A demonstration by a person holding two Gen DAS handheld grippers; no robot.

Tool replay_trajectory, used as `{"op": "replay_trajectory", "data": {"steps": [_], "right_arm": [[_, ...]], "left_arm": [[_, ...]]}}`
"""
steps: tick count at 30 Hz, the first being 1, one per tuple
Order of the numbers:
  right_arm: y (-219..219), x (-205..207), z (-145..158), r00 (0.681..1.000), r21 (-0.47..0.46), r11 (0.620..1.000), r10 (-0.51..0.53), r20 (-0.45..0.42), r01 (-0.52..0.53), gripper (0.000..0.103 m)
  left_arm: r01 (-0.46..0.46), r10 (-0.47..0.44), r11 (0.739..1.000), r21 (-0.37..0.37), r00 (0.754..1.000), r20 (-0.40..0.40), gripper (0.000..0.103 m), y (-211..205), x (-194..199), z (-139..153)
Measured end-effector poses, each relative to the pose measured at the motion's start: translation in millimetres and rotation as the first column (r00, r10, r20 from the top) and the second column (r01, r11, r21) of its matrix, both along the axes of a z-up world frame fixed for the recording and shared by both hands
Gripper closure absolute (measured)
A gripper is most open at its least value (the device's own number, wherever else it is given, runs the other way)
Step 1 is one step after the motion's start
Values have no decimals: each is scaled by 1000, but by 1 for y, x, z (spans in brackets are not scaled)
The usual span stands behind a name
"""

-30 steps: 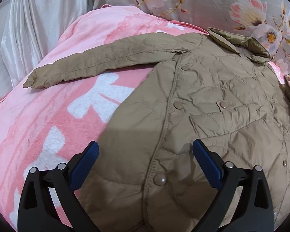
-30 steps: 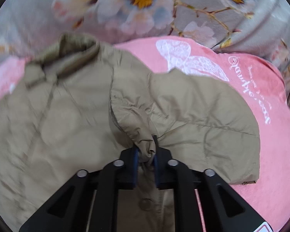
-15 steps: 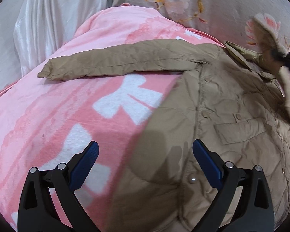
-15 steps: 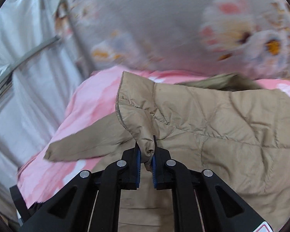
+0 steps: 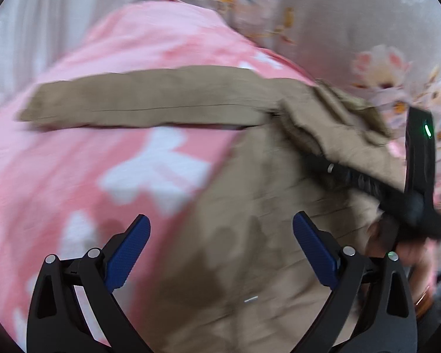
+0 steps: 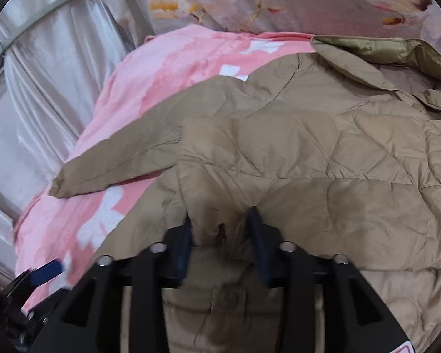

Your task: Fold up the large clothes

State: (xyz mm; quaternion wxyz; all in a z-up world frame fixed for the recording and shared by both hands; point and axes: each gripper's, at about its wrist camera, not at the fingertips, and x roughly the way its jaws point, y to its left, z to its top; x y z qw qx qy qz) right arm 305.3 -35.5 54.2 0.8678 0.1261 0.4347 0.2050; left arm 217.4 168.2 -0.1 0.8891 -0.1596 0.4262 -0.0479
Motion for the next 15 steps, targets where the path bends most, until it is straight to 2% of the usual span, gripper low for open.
{"op": "replay_trajectory", "data": {"steps": [4,6,8,10,12,13,14,15], "right_arm": [[-49,-34,17,998,63,997,-49,28,47,50],[-89,-49,19,990,86,987,-136,25,134,50],[-137,-59,15,966,94,962,-258,17,256,49],[-183,-65,6,929,126,921,-371,-14,369,49],[-235,-68,-8,864,197,843,-499,-65,501,48],[-250,-68,-13,842,214,816,-533,-84,538,48],[-270,-66,-22,810,230,778,-575,-111,584,48],[-282,-62,-28,788,241,752,-601,-131,614,48]], "left_arm": [[79,-85,988,-134,996,-39,8,-29,43,4],[110,-122,975,-191,991,-56,8,-43,59,2],[146,-171,955,-256,982,-77,8,-60,77,-4],[171,-209,941,-291,972,-107,8,-73,93,-13],[145,-203,938,-315,966,-159,8,-83,109,-27],[130,-190,938,-320,968,-163,10,-85,112,-29],[123,-180,941,-315,971,-157,15,-87,113,-29],[133,-184,941,-310,973,-140,32,-91,114,-26]]}}
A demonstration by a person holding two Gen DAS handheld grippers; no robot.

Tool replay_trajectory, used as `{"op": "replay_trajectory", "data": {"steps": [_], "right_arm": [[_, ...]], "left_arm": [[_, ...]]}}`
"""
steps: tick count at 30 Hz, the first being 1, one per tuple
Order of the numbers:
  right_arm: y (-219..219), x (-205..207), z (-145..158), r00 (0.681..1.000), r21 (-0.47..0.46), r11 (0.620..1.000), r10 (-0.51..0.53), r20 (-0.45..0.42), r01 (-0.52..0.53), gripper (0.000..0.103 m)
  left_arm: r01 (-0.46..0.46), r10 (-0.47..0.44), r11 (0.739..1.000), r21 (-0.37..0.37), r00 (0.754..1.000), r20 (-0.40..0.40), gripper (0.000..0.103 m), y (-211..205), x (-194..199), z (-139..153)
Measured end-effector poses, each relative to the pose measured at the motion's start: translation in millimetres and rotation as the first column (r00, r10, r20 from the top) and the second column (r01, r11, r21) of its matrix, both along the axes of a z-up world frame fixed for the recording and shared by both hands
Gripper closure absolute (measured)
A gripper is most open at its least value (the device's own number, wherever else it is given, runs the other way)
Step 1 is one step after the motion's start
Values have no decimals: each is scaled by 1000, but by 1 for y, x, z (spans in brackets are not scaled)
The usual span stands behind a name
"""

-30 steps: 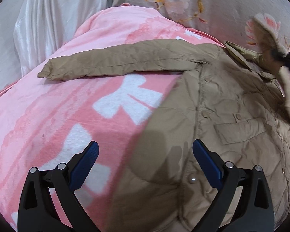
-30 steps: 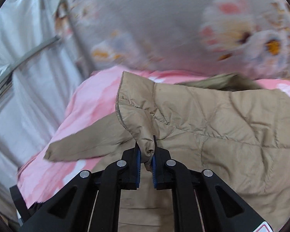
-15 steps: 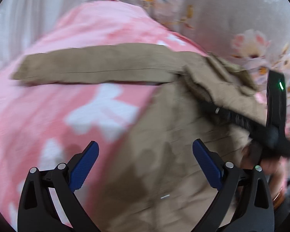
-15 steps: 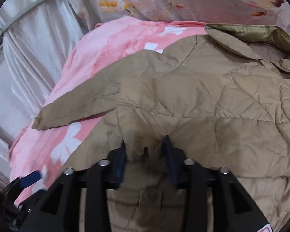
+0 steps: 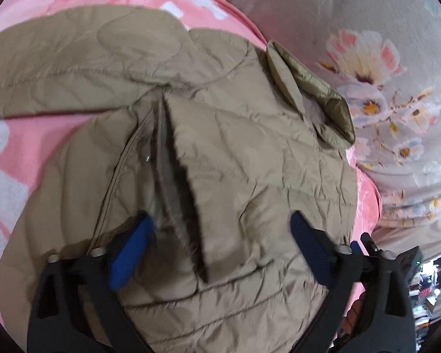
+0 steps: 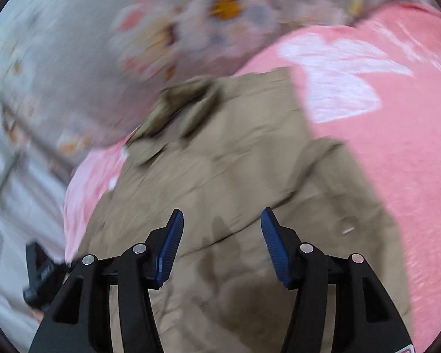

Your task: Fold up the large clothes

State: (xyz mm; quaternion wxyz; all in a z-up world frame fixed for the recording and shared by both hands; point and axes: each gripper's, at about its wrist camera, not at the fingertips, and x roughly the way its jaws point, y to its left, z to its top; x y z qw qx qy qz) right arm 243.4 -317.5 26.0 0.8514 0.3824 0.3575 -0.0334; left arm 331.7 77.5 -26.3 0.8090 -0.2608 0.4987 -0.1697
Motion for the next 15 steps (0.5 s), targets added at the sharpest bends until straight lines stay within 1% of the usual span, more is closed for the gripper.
{"op": "replay_trajectory", "data": {"steps": [1,2,3,4,5,6,7,9,10,11,12,13,15], "right_arm": [[-8,4,-5,1000,15,1000,-24,-8,24,48],[-18,9,-12,999,38,998,-50,-19,51,48],[-24,16,-19,998,59,996,-63,-32,64,50],[-28,23,-26,997,84,994,-69,-37,72,66],[-32,26,-30,996,96,992,-73,-41,77,97],[-34,29,-31,996,94,992,-79,-39,82,98],[-35,28,-22,994,73,992,-105,7,105,99],[-34,20,0,987,13,993,-118,111,117,100],[-34,16,9,981,-13,992,-120,150,124,100],[-34,15,12,981,-47,991,-120,152,128,100],[-33,20,8,987,-77,990,-110,117,119,100],[-33,26,2,992,-103,988,-104,78,112,100],[-31,36,-22,995,-160,984,-88,-49,79,100]], "left_arm": [[14,-14,1000,0,1000,7,48,-3,2,2],[25,-25,1000,1,1000,12,54,-7,5,4],[22,-22,1000,7,1000,21,69,-11,8,7],[20,-21,1000,21,999,31,85,-14,11,9],[29,-32,998,59,997,63,91,-19,15,16],[36,-43,996,84,995,93,95,-22,16,23],[38,-50,994,100,992,120,97,-23,17,29],[40,-68,989,141,977,201,98,-27,19,48],[28,-70,984,174,969,239,98,-30,19,54],[12,-73,975,220,960,271,98,-34,20,58],[8,-81,966,258,958,274,98,-39,24,55],[12,-94,952,305,962,256,98,-46,31,43],[26,-106,925,379,976,192,98,-58,42,14]]}}
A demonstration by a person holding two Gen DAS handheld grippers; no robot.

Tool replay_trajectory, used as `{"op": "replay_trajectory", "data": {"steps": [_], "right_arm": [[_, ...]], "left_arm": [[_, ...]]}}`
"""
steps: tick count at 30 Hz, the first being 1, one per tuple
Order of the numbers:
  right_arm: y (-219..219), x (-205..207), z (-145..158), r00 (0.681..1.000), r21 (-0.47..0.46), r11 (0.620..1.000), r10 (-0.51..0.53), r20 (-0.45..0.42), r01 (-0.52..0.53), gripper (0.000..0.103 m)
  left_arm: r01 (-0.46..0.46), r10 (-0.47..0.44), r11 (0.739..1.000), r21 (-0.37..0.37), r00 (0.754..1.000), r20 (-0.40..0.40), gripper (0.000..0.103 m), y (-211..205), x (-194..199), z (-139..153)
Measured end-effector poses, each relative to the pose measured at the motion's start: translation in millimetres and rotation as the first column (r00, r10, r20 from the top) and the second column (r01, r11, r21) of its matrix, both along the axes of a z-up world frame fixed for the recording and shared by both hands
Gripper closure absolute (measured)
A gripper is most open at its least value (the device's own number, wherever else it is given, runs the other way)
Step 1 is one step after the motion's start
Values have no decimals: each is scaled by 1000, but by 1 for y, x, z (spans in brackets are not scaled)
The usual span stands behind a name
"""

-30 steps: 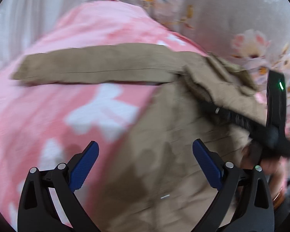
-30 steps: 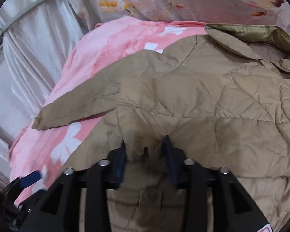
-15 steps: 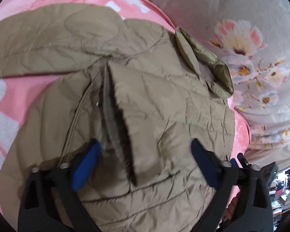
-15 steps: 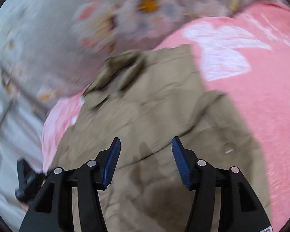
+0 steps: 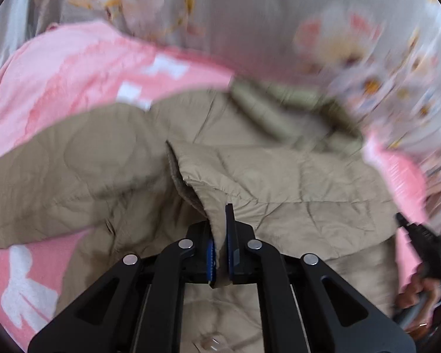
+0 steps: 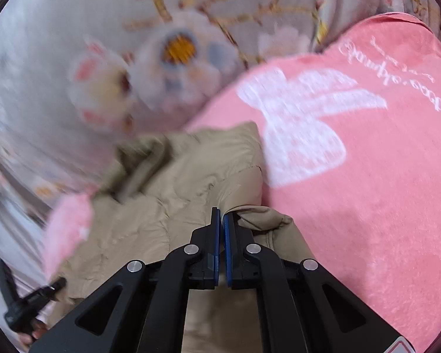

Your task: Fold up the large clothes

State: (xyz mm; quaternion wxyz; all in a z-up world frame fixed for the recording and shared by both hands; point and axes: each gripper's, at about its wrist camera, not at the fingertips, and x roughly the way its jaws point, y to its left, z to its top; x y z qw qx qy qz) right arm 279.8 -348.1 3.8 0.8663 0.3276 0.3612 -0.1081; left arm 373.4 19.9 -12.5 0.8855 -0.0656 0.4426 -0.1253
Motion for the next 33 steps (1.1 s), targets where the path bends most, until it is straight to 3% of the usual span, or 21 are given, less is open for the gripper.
{"op": "replay_trajectory", "data": {"steps": [1,3,7,10,11,14,16,18,20,23,28,30,33], "right_arm": [[1,4,-9,999,-2,1000,9,-42,-9,100],[4,10,-20,996,-17,1000,23,-84,-25,101],[16,22,-21,990,-130,990,36,-136,-54,101],[11,19,-24,991,-114,992,44,-128,-59,99],[8,14,-24,991,-97,994,46,-125,-58,99],[3,-9,-12,988,-63,997,40,-147,-50,92],[9,-29,7,990,-125,991,25,-141,-43,84],[25,-35,27,993,-182,980,61,-100,-78,84],[50,-26,43,989,-195,970,133,-62,-143,84],[94,0,47,967,-235,938,250,-53,-255,84],[147,28,15,930,-351,862,331,-160,-366,85],[149,30,-2,928,-346,862,327,-180,-371,86],[139,29,-13,937,-295,890,317,-148,-348,89]], "left_arm": [[-4,5,1000,26,1000,-21,97,-3,3,-13],[4,-5,998,59,1000,8,96,-6,0,-33],[-1,-6,991,134,999,47,95,-14,-3,-37],[-3,-6,989,150,998,60,95,-15,-4,-35],[-6,-3,990,143,998,65,94,-13,-5,-34],[-34,17,983,181,995,95,76,-6,-19,-21],[-49,15,972,230,989,147,67,4,-38,-3],[-55,2,965,256,979,203,67,4,-47,17],[-51,-3,973,226,973,231,67,-4,-50,40],[25,-47,991,128,984,172,67,-39,-41,51],[78,-97,981,180,990,99,67,-90,-28,11],[83,-96,978,192,994,57,64,-95,-22,-15],[75,-90,984,160,992,90,61,-90,-27,-31]]}}
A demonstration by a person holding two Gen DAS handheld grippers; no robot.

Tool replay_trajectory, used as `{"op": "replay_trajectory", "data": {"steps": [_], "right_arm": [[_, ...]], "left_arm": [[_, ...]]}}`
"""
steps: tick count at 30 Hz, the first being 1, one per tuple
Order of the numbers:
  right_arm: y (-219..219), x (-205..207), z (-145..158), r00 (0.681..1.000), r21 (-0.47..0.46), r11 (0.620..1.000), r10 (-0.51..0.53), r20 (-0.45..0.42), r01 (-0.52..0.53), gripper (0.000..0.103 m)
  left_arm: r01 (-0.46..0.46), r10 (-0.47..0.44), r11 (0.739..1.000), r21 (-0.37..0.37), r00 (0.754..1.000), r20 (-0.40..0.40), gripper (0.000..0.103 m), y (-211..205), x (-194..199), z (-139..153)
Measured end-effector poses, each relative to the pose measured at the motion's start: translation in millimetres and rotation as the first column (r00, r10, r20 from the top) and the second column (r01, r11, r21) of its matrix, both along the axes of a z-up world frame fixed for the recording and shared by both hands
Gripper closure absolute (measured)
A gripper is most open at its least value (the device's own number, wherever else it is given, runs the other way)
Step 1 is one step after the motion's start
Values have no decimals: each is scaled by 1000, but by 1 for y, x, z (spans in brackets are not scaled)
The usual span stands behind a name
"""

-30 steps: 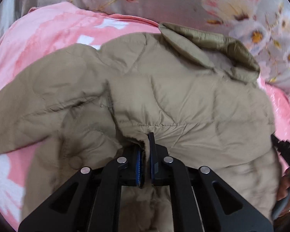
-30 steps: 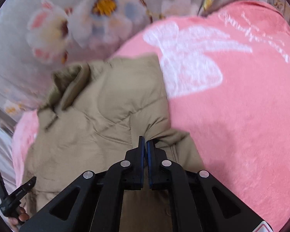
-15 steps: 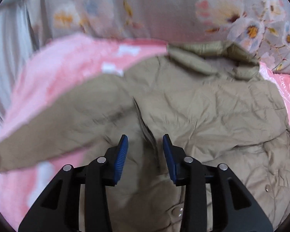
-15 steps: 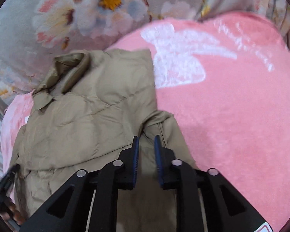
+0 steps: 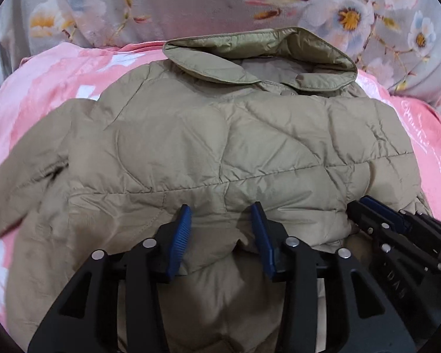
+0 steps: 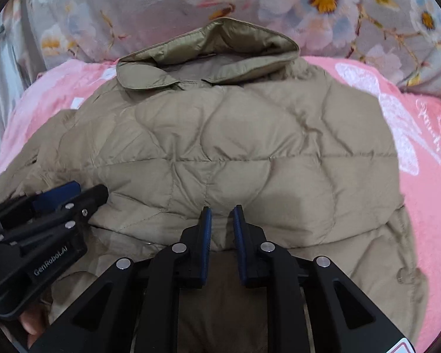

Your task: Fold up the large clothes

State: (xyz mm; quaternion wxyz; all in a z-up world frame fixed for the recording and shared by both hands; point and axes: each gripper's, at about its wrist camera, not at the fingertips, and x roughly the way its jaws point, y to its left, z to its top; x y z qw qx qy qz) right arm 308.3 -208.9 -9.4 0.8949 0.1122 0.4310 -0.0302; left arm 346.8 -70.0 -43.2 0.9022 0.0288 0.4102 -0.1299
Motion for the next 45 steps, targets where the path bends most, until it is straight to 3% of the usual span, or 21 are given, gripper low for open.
{"op": "replay_trajectory", "data": {"steps": [24,26,28,29,32,33,34,36,38,39,40,41,43,45], "right_arm": [[0,2,-10,1000,11,1000,-12,4,12,89],[-2,2,-10,1000,17,1000,-14,4,14,90],[-4,2,-11,1000,33,999,-15,6,15,90],[-6,2,-10,1000,43,999,-15,7,15,90],[-12,1,-11,1000,82,997,-15,16,14,90],[-12,0,-10,1000,91,996,-17,20,15,90],[-13,-2,-9,1000,97,995,-22,23,19,90],[-10,-12,0,998,66,996,-61,22,60,86],[-1,-36,15,996,38,996,-82,38,81,73],[4,-46,21,996,30,997,-78,48,76,71],[11,-60,28,996,20,998,-66,64,64,67],[17,-71,32,996,9,999,-54,73,54,61],[30,-92,39,995,-9,999,-30,91,31,54],[42,-111,39,995,-27,1000,-5,100,7,51]], "left_arm": [[-16,14,998,55,999,35,60,-9,-1,-8],[-13,13,1000,19,999,31,59,-5,-1,-7],[-18,20,994,-106,1000,23,49,14,-3,-1],[-40,44,986,-161,999,18,49,26,-6,4],[-124,116,939,-321,992,-44,47,83,-24,21],[-160,146,916,-369,987,-68,42,116,-35,30],[-190,173,907,-375,982,-78,29,133,-39,34],[-294,284,877,-379,955,-84,20,197,-53,45],[-400,385,847,-349,916,-115,20,266,-57,49],[-453,436,829,-329,891,-129,20,296,-58,48],[-510,493,804,-306,859,-134,20,326,-60,47],[-593,577,761,-264,804,-144,20,363,-62,45],[-691,672,688,-221,722,-165,20,416,-65,37],[-737,713,639,-220,675,-189,20,446,-68,30]]}}
